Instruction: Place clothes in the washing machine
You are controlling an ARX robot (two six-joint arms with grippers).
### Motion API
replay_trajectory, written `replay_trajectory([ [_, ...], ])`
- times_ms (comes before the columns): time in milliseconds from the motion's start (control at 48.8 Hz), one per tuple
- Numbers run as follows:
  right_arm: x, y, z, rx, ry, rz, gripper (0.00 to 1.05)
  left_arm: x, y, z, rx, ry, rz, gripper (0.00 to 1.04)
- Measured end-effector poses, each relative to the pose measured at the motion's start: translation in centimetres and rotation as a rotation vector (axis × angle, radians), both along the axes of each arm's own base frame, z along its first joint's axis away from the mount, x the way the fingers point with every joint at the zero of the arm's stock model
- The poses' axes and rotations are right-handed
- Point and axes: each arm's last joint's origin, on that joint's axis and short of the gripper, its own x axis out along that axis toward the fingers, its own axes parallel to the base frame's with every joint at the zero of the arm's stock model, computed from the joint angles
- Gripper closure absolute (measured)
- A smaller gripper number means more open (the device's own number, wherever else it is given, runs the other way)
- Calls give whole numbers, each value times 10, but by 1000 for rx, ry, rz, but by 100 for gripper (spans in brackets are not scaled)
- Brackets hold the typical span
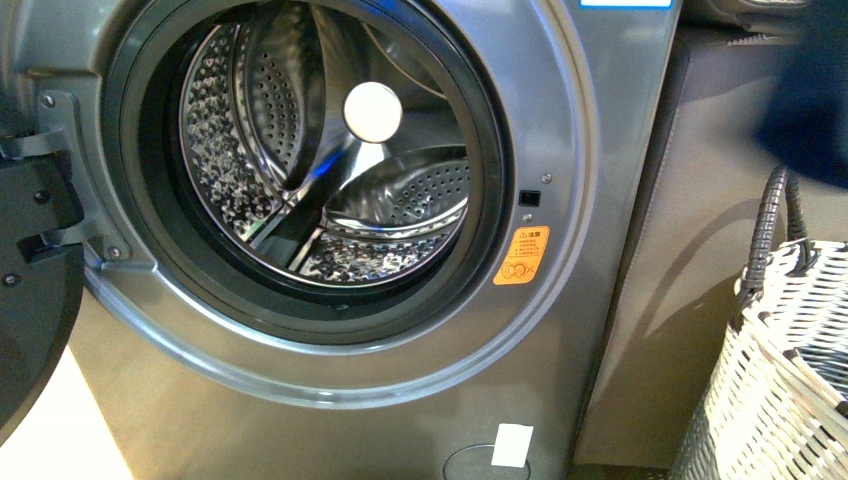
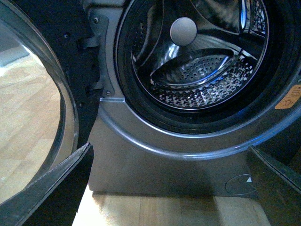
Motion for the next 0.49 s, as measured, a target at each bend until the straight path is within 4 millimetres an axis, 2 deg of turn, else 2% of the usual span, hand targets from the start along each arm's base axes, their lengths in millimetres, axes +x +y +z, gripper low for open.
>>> replay_trajectory([
  [431,0,0,1,2,-4,-7,87,0,0,0,-2,0,-4,6],
  [492,0,0,1,2,-4,-7,87,1,1,2,-65,-14,-107,6],
])
